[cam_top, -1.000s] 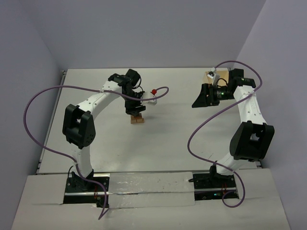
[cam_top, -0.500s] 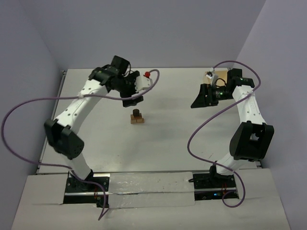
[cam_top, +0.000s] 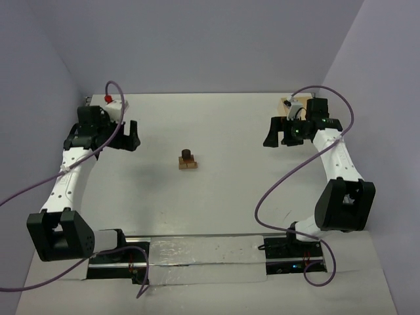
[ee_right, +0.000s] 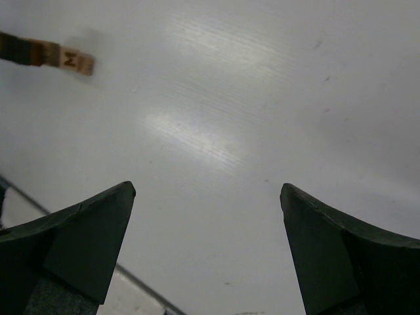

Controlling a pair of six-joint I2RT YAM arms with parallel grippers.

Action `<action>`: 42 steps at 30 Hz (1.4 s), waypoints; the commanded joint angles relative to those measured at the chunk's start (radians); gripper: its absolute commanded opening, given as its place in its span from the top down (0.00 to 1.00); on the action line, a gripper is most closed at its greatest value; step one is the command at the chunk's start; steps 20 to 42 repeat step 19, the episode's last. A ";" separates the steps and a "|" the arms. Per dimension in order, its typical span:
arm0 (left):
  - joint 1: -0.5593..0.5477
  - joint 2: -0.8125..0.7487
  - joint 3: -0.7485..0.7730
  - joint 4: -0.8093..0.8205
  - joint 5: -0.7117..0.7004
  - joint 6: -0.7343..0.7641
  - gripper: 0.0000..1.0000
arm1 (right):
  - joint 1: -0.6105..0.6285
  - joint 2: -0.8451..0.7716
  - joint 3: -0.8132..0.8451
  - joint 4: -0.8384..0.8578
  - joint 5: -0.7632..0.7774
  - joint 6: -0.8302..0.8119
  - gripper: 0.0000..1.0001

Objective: Build the wood block tower

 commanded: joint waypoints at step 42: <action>0.304 0.002 -0.212 0.227 -0.075 -0.185 0.01 | 0.176 -0.220 -0.299 0.454 0.518 0.187 0.00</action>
